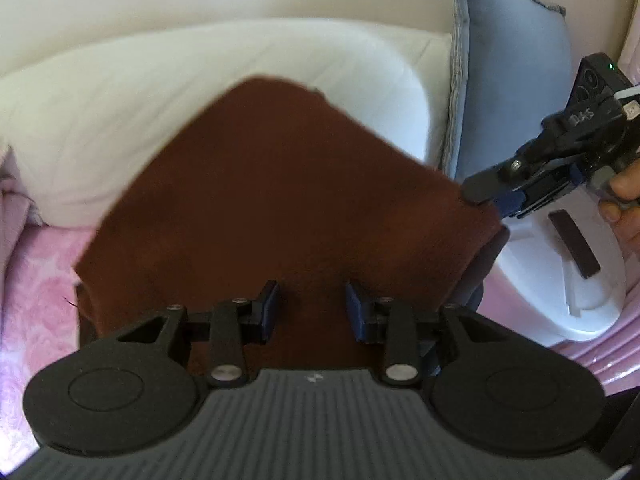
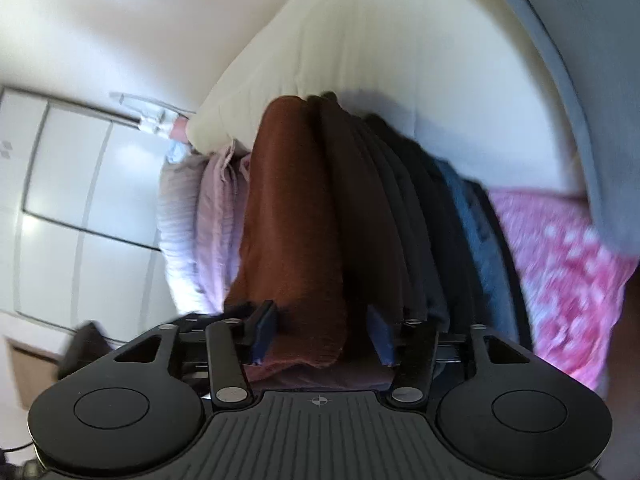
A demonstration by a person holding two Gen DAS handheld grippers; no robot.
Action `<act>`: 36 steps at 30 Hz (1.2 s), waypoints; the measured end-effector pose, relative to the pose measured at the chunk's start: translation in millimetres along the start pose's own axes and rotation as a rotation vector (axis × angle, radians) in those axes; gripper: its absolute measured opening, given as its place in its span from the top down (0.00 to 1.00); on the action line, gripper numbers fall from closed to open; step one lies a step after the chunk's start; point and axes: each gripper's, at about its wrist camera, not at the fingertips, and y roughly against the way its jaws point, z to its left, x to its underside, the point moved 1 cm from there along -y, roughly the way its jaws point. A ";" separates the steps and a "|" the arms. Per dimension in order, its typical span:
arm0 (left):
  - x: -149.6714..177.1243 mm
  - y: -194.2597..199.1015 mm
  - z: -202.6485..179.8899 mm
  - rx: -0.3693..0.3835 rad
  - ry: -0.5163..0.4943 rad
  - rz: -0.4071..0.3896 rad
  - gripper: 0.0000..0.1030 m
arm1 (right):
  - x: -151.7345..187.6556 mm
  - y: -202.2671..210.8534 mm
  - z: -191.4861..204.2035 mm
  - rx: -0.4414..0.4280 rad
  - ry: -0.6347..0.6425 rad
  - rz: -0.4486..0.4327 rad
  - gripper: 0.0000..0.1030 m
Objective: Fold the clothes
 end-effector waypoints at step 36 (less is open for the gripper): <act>-122.9 -155.3 -5.3 0.132 -0.323 0.117 0.69 | 42.0 14.2 -38.4 0.033 -0.045 -0.041 0.80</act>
